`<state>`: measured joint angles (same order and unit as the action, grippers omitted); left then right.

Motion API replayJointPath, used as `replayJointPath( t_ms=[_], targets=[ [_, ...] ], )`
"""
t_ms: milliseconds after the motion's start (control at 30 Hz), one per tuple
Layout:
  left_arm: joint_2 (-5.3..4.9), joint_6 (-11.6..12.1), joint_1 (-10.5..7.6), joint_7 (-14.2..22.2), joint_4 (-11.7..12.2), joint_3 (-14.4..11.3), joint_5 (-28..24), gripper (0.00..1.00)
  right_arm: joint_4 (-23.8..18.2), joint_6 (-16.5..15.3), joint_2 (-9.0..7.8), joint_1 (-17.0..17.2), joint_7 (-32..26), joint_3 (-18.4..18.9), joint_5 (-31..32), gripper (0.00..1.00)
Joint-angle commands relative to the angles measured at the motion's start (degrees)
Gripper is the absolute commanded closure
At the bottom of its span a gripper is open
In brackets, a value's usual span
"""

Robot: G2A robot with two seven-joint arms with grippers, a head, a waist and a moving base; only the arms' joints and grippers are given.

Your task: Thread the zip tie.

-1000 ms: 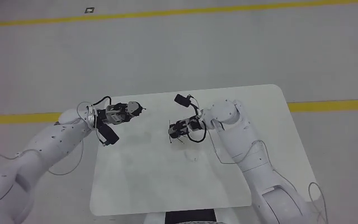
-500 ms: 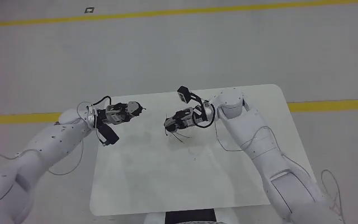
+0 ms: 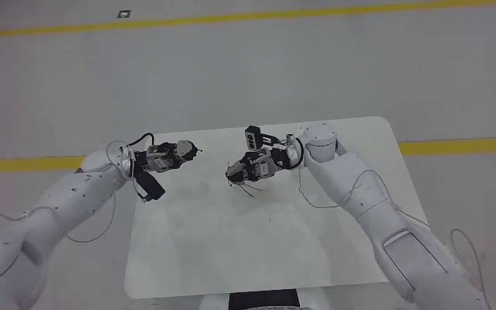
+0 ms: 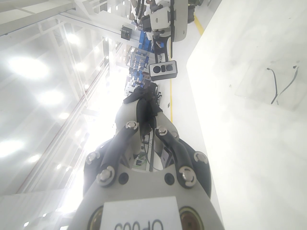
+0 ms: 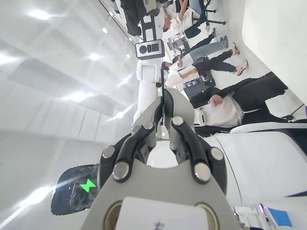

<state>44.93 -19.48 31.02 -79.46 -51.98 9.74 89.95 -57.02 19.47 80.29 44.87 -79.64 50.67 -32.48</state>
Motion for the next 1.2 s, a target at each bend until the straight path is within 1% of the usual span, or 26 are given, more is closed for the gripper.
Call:
replayJointPath(
  t_ms=[0,33,67,133,200,233,367,467,633,1133,1167],
  targets=[
    [0.0,0.0,0.0,0.0,0.0,0.0,0.0,1.0,-0.1,0.01,0.01,0.22,0.19,-0.03,-0.24,1.0],
    [0.0,0.0,0.0,0.0,0.0,0.0,0.0,1.0,-0.35,0.01,0.11,0.98,0.0,-0.18,-1.91,1.0],
    [0.0,0.0,0.0,0.0,0.0,0.0,0.0,1.0,-0.69,0.01,0.14,1.0,0.26,-0.41,-2.74,1.0],
    [0.0,0.0,0.0,0.0,0.0,0.0,0.0,1.0,0.01,0.01,0.22,0.79,0.0,-1.4,-4.94,1.0],
    [0.0,0.0,0.0,0.0,0.0,0.0,0.0,1.0,1.58,0.01,0.36,0.23,0.0,-2.86,-8.83,1.0],
    [0.0,0.0,0.0,0.0,0.0,0.0,0.0,1.0,2.1,0.01,0.4,-0.57,0.0,-3.71,-9.91,1.0],
    [0.0,0.0,0.0,0.0,0.0,0.0,0.0,1.0,5.54,0.01,0.71,-2.94,0.0,-6.96,-17.76,1.0],
    [0.0,0.0,0.0,0.0,0.0,0.0,0.0,1.0,8.55,0.01,0.99,-5.1,0.39,-10.35,-22.97,1.0],
    [0.0,0.0,0.0,0.0,0.0,0.0,0.0,1.0,12.32,0.01,1.44,-8.86,2.3,-17.63,-30.96,1.0],
    [0.0,0.0,0.0,0.0,0.0,0.0,0.0,1.0,12.32,0.01,1.44,-8.86,2.3,-17.63,-30.96,1.0],
    [0.04,0.02,0.27,1.05,-0.47,0.0,0.0,1.0,12.21,-0.06,1.45,-8.64,2.68,-17.57,-31.04,1.0]
  ],
)
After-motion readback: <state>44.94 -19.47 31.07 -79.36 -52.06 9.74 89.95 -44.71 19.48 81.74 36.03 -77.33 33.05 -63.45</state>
